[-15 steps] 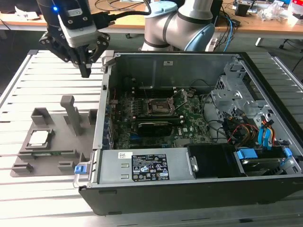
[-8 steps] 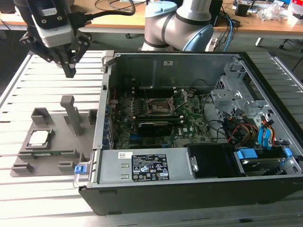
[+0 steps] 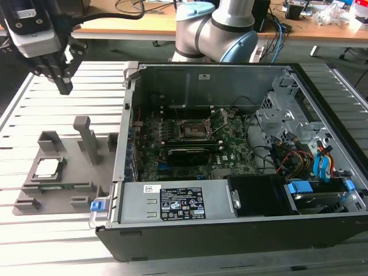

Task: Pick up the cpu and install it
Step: 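Reach for the cpu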

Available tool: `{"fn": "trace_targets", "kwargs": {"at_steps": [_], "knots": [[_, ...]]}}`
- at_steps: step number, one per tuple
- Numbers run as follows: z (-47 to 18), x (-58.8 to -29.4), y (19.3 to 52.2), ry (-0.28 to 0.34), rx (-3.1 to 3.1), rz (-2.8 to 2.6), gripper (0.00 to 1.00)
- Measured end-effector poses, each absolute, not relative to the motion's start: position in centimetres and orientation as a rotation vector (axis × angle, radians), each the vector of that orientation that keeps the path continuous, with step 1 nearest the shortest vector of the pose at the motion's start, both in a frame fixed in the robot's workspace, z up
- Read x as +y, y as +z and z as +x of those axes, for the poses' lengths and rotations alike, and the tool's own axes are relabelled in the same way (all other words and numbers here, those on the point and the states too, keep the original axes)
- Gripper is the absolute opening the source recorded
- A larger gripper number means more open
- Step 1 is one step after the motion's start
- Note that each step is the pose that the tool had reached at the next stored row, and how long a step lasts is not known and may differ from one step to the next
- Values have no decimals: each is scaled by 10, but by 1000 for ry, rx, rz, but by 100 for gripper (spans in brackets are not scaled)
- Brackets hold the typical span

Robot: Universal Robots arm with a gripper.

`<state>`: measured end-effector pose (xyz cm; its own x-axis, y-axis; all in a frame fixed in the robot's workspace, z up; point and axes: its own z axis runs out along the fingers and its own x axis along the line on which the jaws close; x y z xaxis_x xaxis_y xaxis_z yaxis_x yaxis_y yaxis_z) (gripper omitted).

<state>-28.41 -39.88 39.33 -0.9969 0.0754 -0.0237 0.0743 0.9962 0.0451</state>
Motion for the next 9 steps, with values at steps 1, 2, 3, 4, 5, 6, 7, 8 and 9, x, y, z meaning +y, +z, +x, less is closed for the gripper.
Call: {"fn": "trace_targets", "kwargs": {"at_steps": [1, 2, 3, 4, 5, 6, 7, 8, 9], "knots": [[-292, -399, 393, 69, 3113, 116, 11], [-298, -399, 393, 69, 3113, 117, 11], [-303, -399, 393, 69, 3113, 117, 11], [-312, -399, 393, 69, 3113, 117, 11], [-318, -399, 393, 69, 3113, 116, 11], [-322, -399, 393, 69, 3113, 116, 11], [-327, -399, 393, 69, 3113, 117, 11], [-331, -399, 393, 69, 3113, 117, 11], [-337, -399, 393, 69, 3113, 117, 11]]}}
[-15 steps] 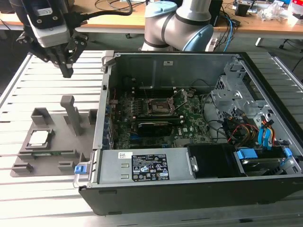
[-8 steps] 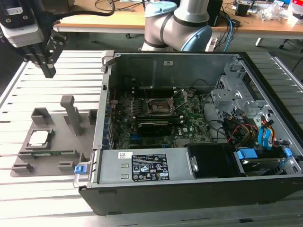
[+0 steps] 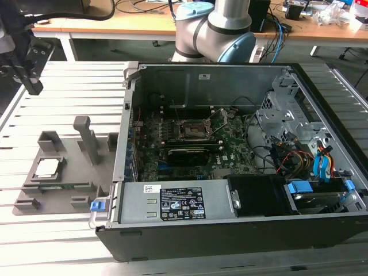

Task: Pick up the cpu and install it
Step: 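Reach for the cpu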

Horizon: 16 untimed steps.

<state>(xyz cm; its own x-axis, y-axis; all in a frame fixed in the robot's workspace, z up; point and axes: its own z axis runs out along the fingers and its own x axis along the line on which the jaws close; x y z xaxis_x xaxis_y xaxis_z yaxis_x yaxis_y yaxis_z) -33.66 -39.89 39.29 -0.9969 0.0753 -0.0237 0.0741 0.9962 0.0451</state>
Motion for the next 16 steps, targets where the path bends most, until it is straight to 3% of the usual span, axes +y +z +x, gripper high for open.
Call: {"fn": "trace_targets", "kwargs": {"at_steps": [16], "knots": [[-385, -415, 391, 69, 3114, 117, 11]]}}
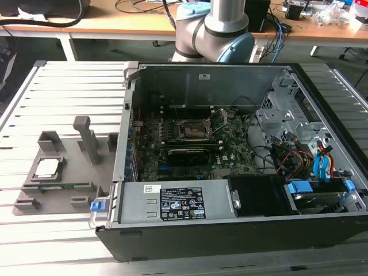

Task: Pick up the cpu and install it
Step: 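Reach for the cpu, then pick up the cpu and move it towards the insertion slot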

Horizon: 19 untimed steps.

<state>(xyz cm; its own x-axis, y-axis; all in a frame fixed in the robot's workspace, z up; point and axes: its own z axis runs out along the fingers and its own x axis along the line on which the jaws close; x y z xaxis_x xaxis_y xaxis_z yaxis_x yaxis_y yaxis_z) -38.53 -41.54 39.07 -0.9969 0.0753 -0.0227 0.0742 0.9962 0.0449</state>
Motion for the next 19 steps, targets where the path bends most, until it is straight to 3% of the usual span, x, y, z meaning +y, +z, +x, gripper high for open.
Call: {"fn": "trace_targets", "kwargs": {"at_steps": [16, 18, 19], "knots": [[-385, -416, 391, 69, 3114, 117, 11], [-385, -416, 391, 69, 3114, 117, 24], [-385, -416, 391, 69, 3114, 117, 36]]}}
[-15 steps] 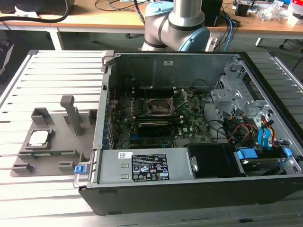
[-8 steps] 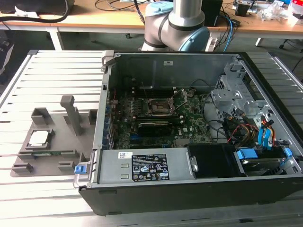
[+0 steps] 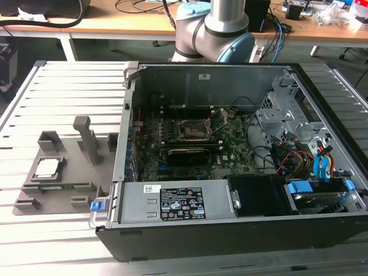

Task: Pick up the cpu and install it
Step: 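Pick up the cpu and move it towards the insertion slot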

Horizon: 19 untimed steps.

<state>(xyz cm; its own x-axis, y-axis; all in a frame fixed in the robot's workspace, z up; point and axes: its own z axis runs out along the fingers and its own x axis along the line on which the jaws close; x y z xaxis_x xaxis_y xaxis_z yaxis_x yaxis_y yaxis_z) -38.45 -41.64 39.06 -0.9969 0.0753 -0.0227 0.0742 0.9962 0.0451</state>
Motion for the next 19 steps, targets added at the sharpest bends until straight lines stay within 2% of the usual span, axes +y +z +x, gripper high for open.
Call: {"fn": "trace_targets", "kwargs": {"at_steps": [1, 3, 6, 7, 8, 10, 19], "knots": [[-384, -416, 391, 69, 3114, 117, 48], [-384, -417, 391, 69, 3114, 117, 60], [-384, -417, 391, 69, 3114, 117, 62], [-384, -417, 391, 69, 3114, 117, 68], [-384, -417, 391, 69, 3114, 117, 68], [-384, -417, 391, 4, 3115, 113, 68], [-384, -417, 388, 4, 3116, 73, 68]]}}
